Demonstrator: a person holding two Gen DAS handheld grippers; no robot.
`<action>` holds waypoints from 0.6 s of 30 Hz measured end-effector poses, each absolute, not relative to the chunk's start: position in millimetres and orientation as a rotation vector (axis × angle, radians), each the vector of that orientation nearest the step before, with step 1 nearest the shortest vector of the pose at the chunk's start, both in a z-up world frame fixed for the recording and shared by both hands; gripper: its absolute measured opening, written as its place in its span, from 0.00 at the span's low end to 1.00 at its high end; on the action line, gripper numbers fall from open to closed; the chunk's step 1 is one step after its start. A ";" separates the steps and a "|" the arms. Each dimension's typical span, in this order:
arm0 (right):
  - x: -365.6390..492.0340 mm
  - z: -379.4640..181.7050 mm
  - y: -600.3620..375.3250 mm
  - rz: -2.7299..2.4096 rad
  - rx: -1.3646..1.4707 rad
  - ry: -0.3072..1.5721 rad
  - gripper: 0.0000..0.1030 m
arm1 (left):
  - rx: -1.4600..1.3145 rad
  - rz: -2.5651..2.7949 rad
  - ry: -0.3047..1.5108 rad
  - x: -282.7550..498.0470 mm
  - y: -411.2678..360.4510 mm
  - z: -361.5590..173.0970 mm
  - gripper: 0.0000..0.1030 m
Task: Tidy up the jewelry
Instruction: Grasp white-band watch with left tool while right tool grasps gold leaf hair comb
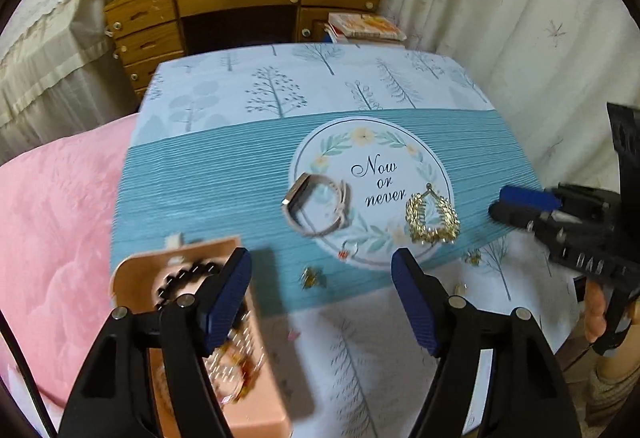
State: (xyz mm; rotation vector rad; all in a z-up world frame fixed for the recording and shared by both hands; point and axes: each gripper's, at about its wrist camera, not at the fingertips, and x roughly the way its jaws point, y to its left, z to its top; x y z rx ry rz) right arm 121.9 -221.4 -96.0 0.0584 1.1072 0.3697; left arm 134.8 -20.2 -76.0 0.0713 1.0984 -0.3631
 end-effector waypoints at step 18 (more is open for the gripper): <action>133.9 -159.7 -196.7 0.573 -0.232 1.153 0.30 | 0.180 -0.413 1.287 200.8 -73.1 -153.3 0.53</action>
